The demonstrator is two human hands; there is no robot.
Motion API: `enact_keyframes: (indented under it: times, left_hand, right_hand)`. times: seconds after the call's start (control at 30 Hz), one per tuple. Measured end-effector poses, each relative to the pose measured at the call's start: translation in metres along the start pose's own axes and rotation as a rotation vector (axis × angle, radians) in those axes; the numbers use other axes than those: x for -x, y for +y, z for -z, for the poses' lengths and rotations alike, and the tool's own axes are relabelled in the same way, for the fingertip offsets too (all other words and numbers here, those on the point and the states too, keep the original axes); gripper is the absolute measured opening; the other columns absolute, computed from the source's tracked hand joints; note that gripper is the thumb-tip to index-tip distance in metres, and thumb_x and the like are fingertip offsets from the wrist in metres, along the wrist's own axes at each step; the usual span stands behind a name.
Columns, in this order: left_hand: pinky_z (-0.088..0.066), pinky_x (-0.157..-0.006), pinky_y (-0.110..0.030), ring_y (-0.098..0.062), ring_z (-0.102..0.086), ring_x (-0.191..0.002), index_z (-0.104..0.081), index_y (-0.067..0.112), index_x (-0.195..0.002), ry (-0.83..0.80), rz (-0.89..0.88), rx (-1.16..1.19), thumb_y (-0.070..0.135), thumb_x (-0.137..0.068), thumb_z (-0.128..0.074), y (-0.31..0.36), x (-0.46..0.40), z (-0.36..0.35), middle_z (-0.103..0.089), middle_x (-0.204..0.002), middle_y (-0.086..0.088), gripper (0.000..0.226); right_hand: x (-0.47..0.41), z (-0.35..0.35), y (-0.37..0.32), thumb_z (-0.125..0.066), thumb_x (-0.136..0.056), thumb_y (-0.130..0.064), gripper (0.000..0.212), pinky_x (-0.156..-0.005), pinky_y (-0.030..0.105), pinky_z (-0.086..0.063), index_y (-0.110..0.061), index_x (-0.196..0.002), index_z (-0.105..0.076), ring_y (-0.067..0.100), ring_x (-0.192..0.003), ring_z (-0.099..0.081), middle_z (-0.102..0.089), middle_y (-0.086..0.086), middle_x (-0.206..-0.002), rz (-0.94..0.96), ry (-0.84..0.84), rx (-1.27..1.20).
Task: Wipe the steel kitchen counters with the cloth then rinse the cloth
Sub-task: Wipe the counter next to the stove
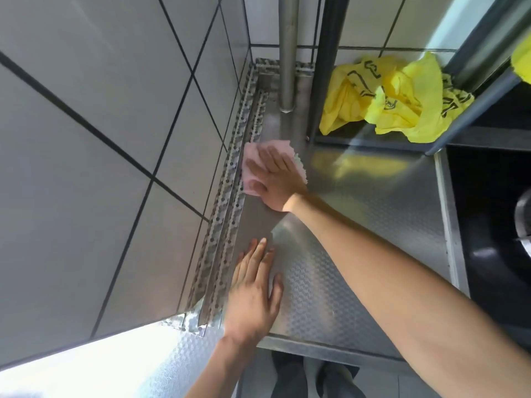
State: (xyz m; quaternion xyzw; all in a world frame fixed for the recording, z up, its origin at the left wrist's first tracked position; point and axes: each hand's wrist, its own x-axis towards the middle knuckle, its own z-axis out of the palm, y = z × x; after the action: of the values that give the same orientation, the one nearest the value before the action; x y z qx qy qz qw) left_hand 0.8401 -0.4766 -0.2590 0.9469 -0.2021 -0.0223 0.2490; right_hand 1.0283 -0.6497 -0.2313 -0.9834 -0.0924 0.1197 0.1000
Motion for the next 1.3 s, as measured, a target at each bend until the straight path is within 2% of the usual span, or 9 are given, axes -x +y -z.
enact_keyframes:
  times: [0.07, 0.13, 0.23, 0.37, 0.6, 0.87, 0.97, 1.17, 1.3]
  left_hand:
    - [-0.037, -0.123, -0.040, -0.017, -0.040, -0.151, -0.061, 0.008, -0.140, 0.058, 0.046, 0.115, 0.019, -0.101, -0.063, -0.001, 0.001, 0.003, -0.053, -0.155, -0.001, 0.040]
    - [-0.044, -0.117, -0.041, -0.017, -0.048, -0.145, -0.064, 0.007, -0.134, 0.114, 0.062, 0.159, 0.012, -0.099, -0.065, -0.001, 0.005, 0.005, -0.060, -0.145, -0.002, 0.036]
    - [-0.029, -0.127, -0.032, -0.012, -0.036, -0.152, -0.060, 0.010, -0.140, 0.072, 0.032, 0.099, 0.017, -0.099, -0.064, 0.000, 0.016, 0.005, -0.054, -0.151, -0.002, 0.042]
    - [-0.007, -0.133, -0.033, -0.016, -0.017, -0.162, -0.047, 0.016, -0.153, -0.022, -0.010, -0.019, 0.032, -0.104, -0.055, -0.003, 0.032, 0.003, -0.033, -0.169, 0.002, 0.052]
    - [-0.010, -0.133, -0.038, -0.016, -0.013, -0.163, -0.044, 0.016, -0.156, -0.030, -0.030, -0.032, 0.036, -0.105, -0.050, -0.006, 0.034, 0.001, -0.028, -0.172, 0.002, 0.056]
    - [-0.027, -0.128, -0.047, -0.017, -0.026, -0.159, -0.051, 0.012, -0.150, -0.028, 0.024, 0.076, 0.028, -0.104, -0.059, -0.003, 0.035, 0.007, -0.042, -0.164, -0.003, 0.050]
    - [-0.041, -0.117, -0.052, -0.025, -0.040, -0.151, -0.056, 0.007, -0.143, -0.007, -0.016, 0.074, 0.021, -0.102, -0.058, -0.005, 0.046, 0.011, -0.053, -0.151, -0.006, 0.043]
    - [-0.039, -0.120, -0.049, -0.024, -0.039, -0.152, -0.059, 0.008, -0.141, -0.037, -0.061, 0.037, 0.028, -0.102, -0.055, -0.012, 0.077, 0.016, -0.052, -0.154, -0.006, 0.044]
    - [-0.030, -0.126, -0.050, -0.020, -0.028, -0.158, -0.053, 0.012, -0.148, -0.062, -0.051, -0.007, 0.030, -0.104, -0.052, -0.014, 0.087, 0.016, -0.042, -0.164, -0.003, 0.048]
  right_hand:
    - [0.033, -0.008, -0.007, -0.024, -0.111, -0.051, 0.059, -0.129, 0.044, 0.010, -0.035, -0.165, -0.008, 0.030, -0.160, 0.014, 0.015, 0.007, -0.173, 0.113, -0.008, 0.015]
    - [0.076, -0.017, -0.004, -0.034, -0.110, -0.046, 0.053, -0.131, 0.045, 0.000, -0.030, -0.160, -0.036, 0.032, -0.162, -0.005, -0.006, 0.009, -0.174, 0.232, 0.022, 0.011]
    - [0.146, -0.030, 0.025, -0.041, -0.107, -0.043, 0.049, -0.126, 0.045, -0.022, -0.024, -0.150, -0.054, 0.034, -0.153, -0.035, -0.045, 0.008, -0.161, 0.263, 0.057, 0.051]
    - [0.223, -0.027, 0.096, -0.027, -0.106, -0.050, 0.061, -0.128, 0.050, -0.021, -0.028, -0.163, -0.029, 0.026, -0.161, -0.015, -0.019, 0.004, -0.173, -0.047, 0.068, 0.031]
    - [0.175, -0.008, 0.126, -0.022, -0.112, -0.046, 0.057, -0.129, 0.049, -0.002, -0.027, -0.166, -0.019, 0.031, -0.161, 0.004, 0.004, 0.010, -0.175, -0.682, 0.139, -0.125]
    - [0.133, -0.033, -0.030, -0.037, -0.108, -0.044, 0.046, -0.130, 0.049, -0.004, -0.024, -0.144, -0.057, 0.036, -0.159, -0.016, -0.040, 0.011, -0.164, -0.125, 0.075, -0.071]
    - [0.175, -0.046, -0.040, -0.038, -0.108, -0.041, 0.048, -0.129, 0.046, -0.011, -0.025, -0.151, -0.051, 0.031, -0.159, -0.019, -0.035, 0.006, -0.168, 0.019, 0.108, -0.032]
    - [0.294, -0.053, 0.035, -0.030, -0.112, -0.045, 0.057, -0.132, 0.046, -0.007, -0.031, -0.166, -0.017, 0.021, -0.162, 0.003, -0.004, 0.000, -0.175, -0.008, -0.001, 0.017]
    - [0.318, -0.040, 0.094, -0.019, -0.113, -0.047, 0.057, -0.132, 0.049, -0.002, -0.038, -0.165, 0.001, 0.021, -0.161, 0.013, 0.015, -0.002, -0.174, -0.288, -0.002, -0.026]
